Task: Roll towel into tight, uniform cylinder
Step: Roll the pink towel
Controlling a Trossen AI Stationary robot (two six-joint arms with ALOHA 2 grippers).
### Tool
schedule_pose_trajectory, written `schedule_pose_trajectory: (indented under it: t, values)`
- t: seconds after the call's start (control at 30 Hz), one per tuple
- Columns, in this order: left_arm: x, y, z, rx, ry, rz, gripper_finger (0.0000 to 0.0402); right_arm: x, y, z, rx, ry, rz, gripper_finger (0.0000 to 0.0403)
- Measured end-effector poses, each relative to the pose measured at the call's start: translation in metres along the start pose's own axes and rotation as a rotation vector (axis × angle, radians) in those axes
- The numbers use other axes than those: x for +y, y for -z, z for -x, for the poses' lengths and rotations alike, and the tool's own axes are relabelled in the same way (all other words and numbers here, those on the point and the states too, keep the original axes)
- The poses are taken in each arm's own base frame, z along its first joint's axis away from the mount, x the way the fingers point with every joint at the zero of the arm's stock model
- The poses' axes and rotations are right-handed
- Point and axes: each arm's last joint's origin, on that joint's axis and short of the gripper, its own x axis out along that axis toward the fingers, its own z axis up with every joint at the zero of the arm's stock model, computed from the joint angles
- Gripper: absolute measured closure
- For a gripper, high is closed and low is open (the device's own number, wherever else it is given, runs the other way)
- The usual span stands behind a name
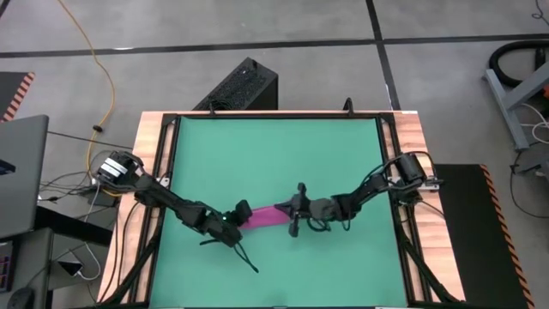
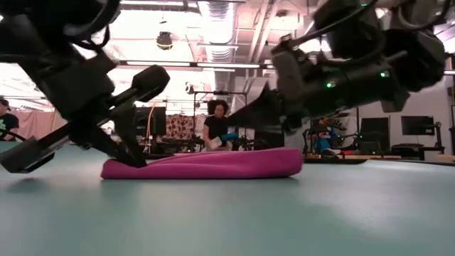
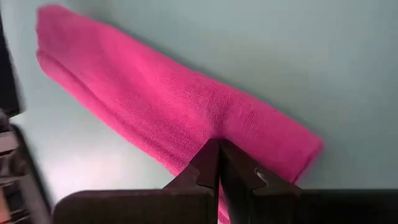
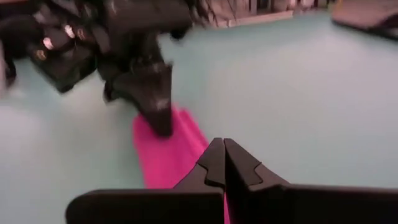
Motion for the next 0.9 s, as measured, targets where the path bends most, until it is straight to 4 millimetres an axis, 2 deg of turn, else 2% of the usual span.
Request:
schedule_pose_trajectory:
  t: [0.2,0.33,0.9]
  values:
    - [0.011,-0.007,-0.003,-0.157,0.003,0.135,0.0401,0.006,0.000,0.019,-0.121,-0.068,-0.029,0.0390]
    - [0.015,-0.010,-0.003,-0.228,-0.011,0.161,0.0401,0.007,0.005,0.022,-0.087,-0.069,-0.028,0.0390]
    - [0.027,0.001,-0.010,-0.287,0.055,0.173,0.0401,0.016,0.020,0.027,0.036,-0.109,0.005,0.0390]
